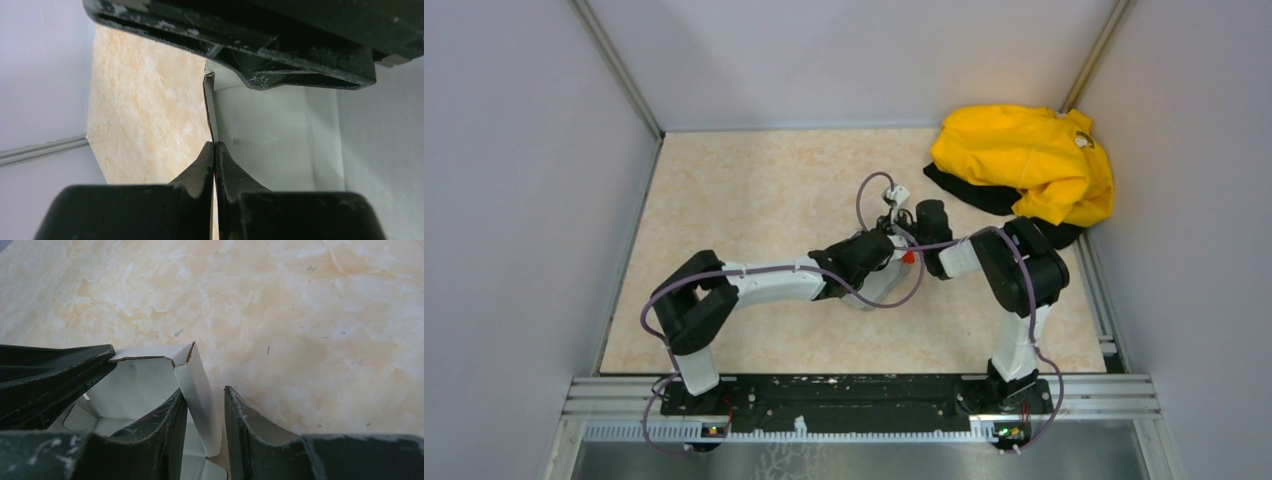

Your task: Fold the paper box

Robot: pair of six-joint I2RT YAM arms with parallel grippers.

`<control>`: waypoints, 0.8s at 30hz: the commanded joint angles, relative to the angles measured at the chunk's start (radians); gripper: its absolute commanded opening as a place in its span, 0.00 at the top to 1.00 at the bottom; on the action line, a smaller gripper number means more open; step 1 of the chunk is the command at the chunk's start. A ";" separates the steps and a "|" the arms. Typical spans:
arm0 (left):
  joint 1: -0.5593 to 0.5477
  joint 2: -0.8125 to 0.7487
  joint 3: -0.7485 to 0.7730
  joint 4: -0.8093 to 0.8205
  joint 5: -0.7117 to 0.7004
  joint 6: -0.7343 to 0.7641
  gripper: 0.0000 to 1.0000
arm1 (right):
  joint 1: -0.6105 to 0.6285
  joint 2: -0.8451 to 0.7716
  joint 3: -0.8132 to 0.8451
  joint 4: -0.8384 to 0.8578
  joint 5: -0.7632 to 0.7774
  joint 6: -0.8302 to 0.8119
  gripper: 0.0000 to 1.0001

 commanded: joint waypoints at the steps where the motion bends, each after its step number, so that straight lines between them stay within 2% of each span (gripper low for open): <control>1: 0.006 0.012 0.034 -0.006 0.014 -0.001 0.95 | 0.020 -0.044 0.045 -0.083 0.125 -0.086 0.70; 9: 0.007 0.014 0.039 0.010 0.027 0.001 0.94 | 0.047 -0.061 0.032 -0.107 0.239 -0.120 0.71; 15: 0.006 0.011 0.035 0.019 0.034 0.001 0.94 | 0.047 -0.094 0.006 -0.079 0.284 -0.117 0.78; 19: 0.008 0.010 0.026 0.025 0.034 0.001 0.94 | 0.047 -0.120 -0.014 -0.042 0.289 -0.110 0.72; 24: 0.009 0.011 0.017 0.029 0.037 -0.003 0.94 | 0.047 -0.129 -0.024 -0.026 0.287 -0.107 0.70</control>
